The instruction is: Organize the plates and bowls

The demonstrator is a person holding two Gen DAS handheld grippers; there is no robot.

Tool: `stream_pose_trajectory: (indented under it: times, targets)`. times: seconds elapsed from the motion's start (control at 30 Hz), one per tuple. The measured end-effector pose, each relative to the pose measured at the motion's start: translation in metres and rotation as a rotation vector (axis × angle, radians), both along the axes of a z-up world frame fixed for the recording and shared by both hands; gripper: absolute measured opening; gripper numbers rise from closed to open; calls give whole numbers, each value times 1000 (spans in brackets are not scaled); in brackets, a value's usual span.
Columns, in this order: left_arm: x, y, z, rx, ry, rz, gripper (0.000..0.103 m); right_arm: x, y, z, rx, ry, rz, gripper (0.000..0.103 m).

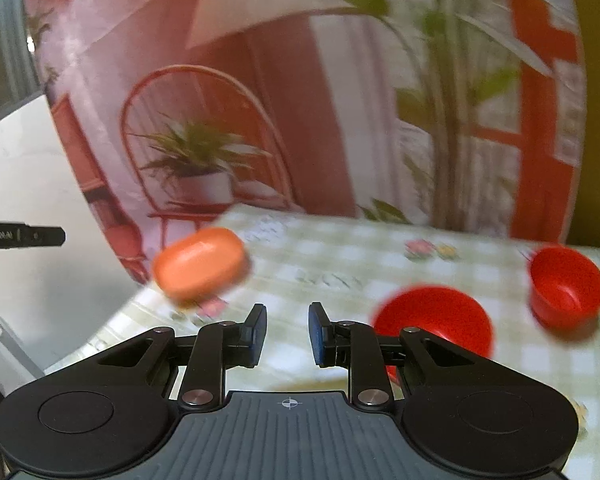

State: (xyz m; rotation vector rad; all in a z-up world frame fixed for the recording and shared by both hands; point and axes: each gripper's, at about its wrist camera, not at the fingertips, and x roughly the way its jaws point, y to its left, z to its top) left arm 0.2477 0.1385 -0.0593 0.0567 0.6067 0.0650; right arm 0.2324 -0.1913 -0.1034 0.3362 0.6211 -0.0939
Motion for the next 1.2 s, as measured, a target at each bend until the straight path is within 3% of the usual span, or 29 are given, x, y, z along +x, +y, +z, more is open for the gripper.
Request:
stream_pose_trajectory:
  times: [0.17, 0.3, 0.6, 0.7, 0.93, 1.1, 1.2]
  targets:
    - [24, 38, 6, 7, -29, 46, 35, 54, 23, 4, 16, 5, 41, 22]
    - [48, 58, -4, -28, -38, 49, 44, 97, 39, -1, 5, 19, 71, 22]
    - [113, 86, -65, -87, 9, 55, 48, 197, 41, -41, -3, 94, 61, 22]
    - [131, 95, -91, -155, 45, 85, 48, 224, 35, -59, 2, 150, 34, 22]
    - [156, 100, -131, -235, 99, 75, 48, 263, 19, -91, 80, 240, -4, 24]
    - [160, 101, -142, -278, 105, 70, 49, 275, 28, -104, 62, 296, 17, 23]
    - [166, 98, -146, -277, 128, 62, 49, 277, 31, -109, 70, 308, 18, 18]
